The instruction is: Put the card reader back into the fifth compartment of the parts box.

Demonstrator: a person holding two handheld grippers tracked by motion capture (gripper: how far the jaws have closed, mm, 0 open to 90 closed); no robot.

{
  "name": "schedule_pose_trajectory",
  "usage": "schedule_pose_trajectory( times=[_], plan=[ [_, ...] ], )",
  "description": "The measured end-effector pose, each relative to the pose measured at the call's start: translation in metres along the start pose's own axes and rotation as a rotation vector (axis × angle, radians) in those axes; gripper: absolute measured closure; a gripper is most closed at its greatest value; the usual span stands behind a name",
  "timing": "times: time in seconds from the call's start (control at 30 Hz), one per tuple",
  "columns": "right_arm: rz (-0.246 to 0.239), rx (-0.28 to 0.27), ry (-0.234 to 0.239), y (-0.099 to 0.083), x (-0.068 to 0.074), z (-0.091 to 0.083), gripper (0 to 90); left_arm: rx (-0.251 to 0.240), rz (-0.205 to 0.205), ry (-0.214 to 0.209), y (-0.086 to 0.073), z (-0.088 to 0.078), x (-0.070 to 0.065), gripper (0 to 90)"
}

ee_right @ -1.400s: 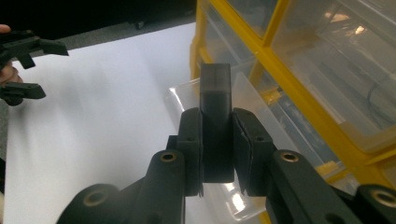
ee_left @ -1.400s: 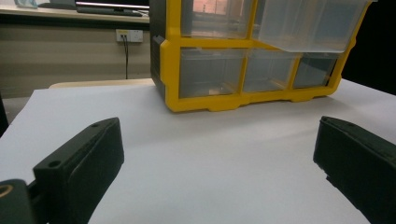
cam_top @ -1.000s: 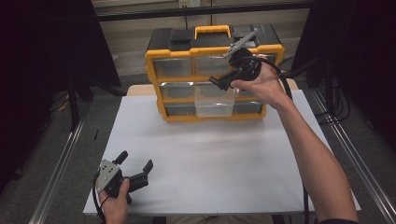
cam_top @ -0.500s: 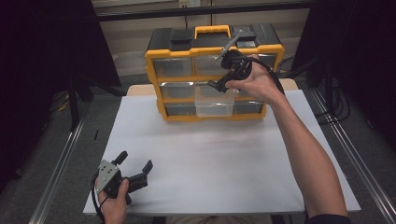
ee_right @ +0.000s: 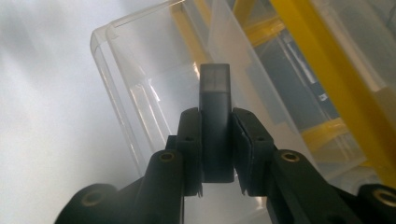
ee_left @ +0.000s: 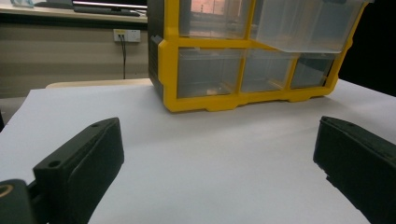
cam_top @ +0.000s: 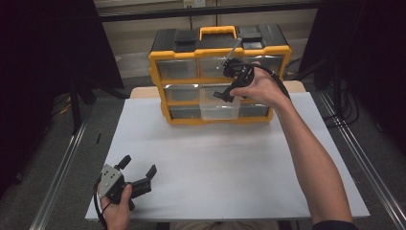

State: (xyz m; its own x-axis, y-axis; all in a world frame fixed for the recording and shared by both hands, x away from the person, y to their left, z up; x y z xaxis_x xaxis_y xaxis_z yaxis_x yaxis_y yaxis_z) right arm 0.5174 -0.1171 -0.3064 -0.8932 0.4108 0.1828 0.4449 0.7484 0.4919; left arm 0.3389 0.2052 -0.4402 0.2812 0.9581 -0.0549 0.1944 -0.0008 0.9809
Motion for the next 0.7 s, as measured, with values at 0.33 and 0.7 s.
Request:
schedule_pose_trajectory(
  times=[0.33,0.7],
  plan=[
    [0.009,-0.072,-0.064,0.004,0.001,-0.010,35.3,0.000,0.001,-0.001,0.000,0.000,0.000,1.9],
    [0.037,-0.256,-0.137,-0.009,0.001,-0.021,10.8,0.001,0.000,0.001,0.000,0.001,0.000,1.9]
  ],
)
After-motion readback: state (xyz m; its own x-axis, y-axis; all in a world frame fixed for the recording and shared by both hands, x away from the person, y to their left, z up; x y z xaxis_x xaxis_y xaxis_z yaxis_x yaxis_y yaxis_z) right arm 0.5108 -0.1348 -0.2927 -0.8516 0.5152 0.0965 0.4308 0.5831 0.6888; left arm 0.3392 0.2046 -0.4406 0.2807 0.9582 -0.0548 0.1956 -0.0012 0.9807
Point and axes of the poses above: each handheld gripper's, and its own axes: z roughly forward along the jaws, y roughly out of its top, x roughly to its left, the point moved 6 cm from there along z, roughly forward along the jaws, and after that the axes turned 13 degrees about y, right-handed, at the moved point
